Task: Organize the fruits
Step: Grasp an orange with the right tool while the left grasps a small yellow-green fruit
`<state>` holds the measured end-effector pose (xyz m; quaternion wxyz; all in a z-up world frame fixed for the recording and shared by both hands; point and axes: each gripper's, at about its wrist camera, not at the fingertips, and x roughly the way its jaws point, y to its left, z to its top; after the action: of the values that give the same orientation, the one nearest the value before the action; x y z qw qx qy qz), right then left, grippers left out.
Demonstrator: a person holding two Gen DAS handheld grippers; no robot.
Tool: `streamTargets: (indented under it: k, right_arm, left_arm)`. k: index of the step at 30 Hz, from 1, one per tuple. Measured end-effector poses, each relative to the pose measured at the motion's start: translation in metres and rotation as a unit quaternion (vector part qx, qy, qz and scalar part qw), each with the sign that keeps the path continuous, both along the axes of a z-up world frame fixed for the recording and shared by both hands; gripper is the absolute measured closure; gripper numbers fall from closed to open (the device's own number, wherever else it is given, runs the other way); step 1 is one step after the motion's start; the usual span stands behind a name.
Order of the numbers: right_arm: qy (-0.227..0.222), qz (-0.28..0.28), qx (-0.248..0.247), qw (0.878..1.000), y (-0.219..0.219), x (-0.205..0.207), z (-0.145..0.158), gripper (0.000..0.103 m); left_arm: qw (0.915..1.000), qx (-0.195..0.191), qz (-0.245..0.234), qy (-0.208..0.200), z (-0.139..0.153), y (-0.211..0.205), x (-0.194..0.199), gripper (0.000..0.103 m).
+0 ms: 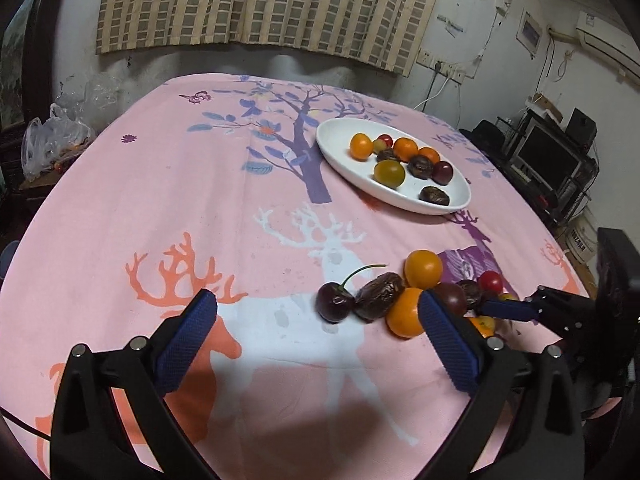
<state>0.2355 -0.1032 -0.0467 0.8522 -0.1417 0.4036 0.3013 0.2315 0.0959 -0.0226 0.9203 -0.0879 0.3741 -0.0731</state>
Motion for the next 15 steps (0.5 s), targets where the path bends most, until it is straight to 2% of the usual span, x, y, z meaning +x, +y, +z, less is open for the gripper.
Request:
streamTargets:
  k: [3,6,9,12,13,15]
  right_arm:
    - [-0.004,-0.002,-0.004,1.000,0.001,0.000,-0.001,0.037]
    - [-0.012,0.000,-0.015,1.000,0.004,-0.003,-0.002,0.037]
    - [-0.031,0.006,-0.043,0.999,0.012,-0.006,-0.005,0.041]
    - [-0.057,0.002,-0.076,0.995,0.018,-0.011,-0.008,0.052]
    - [-0.050,0.009,-0.072,0.996,0.019,-0.011,-0.009,0.060]
    - [-0.044,0.005,-0.068,0.997,0.017,-0.010,-0.008,0.061]
  left_arm:
    - [0.9999,0.007,0.005,-0.007,0.002,0.001,-0.002,0.005]
    - [0.9999,-0.002,0.008,-0.005,0.003,0.004,-0.002,0.005]
    - [0.9998,0.001,0.016,-0.010,0.003,0.007,-0.003,0.005]
    - [0.9998,0.000,0.016,-0.009,0.003,0.007,-0.002,0.005]
    - [0.9998,0.002,0.017,-0.009,0.003,0.007,-0.002,0.005]
    - [0.9998,0.008,0.015,-0.011,0.003,0.006,-0.003,0.005]
